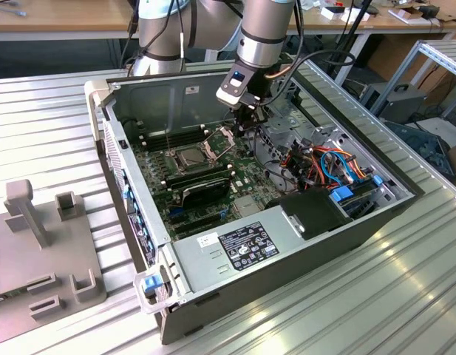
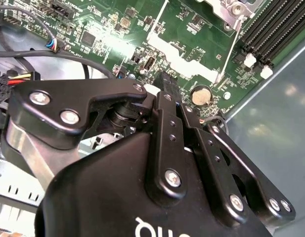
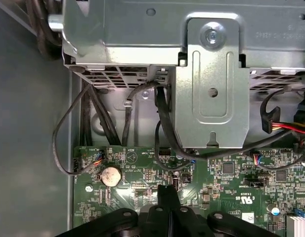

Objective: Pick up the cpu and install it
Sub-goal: 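Close the cpu cover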

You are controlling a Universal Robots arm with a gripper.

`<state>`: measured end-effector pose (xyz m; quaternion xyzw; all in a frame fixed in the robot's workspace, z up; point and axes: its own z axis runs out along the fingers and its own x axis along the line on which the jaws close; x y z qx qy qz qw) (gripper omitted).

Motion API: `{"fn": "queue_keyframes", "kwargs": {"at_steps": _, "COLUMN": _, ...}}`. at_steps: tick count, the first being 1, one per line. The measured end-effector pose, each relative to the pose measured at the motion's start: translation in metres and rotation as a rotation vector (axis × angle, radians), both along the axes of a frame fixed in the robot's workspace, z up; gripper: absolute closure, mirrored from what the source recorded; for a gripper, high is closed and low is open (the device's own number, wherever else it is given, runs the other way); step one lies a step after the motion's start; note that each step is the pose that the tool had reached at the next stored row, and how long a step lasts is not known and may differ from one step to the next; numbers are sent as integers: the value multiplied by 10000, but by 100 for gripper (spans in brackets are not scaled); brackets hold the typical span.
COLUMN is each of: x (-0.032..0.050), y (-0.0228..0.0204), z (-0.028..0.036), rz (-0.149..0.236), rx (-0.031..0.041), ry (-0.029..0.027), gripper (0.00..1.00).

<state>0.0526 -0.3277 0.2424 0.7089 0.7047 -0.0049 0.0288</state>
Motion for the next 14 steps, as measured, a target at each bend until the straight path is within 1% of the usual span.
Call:
{"fn": "queue_keyframes", "kwargs": {"at_steps": 4, "x": -6, "y": 0, "z": -2, "rz": -3, "rx": 2, "ry": 0, "gripper": 89}}
{"fn": "queue_keyframes", "kwargs": {"at_steps": 7, "x": -54, "y": 0, "z": -1, "rz": -1, "rx": 2, "ry": -5, "gripper": 89}}
{"fn": "queue_keyframes", "kwargs": {"at_steps": 9, "x": -56, "y": 0, "z": -1, "rz": -1, "rx": 2, "ry": -5, "gripper": 89}}
{"fn": "queue_keyframes", "kwargs": {"at_steps": 11, "x": -76, "y": 1, "z": -1, "rz": -1, "rx": 1, "ry": -5, "gripper": 89}}
{"fn": "queue_keyframes", "kwargs": {"at_steps": 12, "x": -90, "y": 0, "z": -2, "rz": -2, "rx": 2, "ry": -5, "gripper": 89}}
{"fn": "queue_keyframes", "kwargs": {"at_steps": 14, "x": -145, "y": 1, "z": -2, "rz": -1, "rx": 2, "ry": -6, "gripper": 89}}
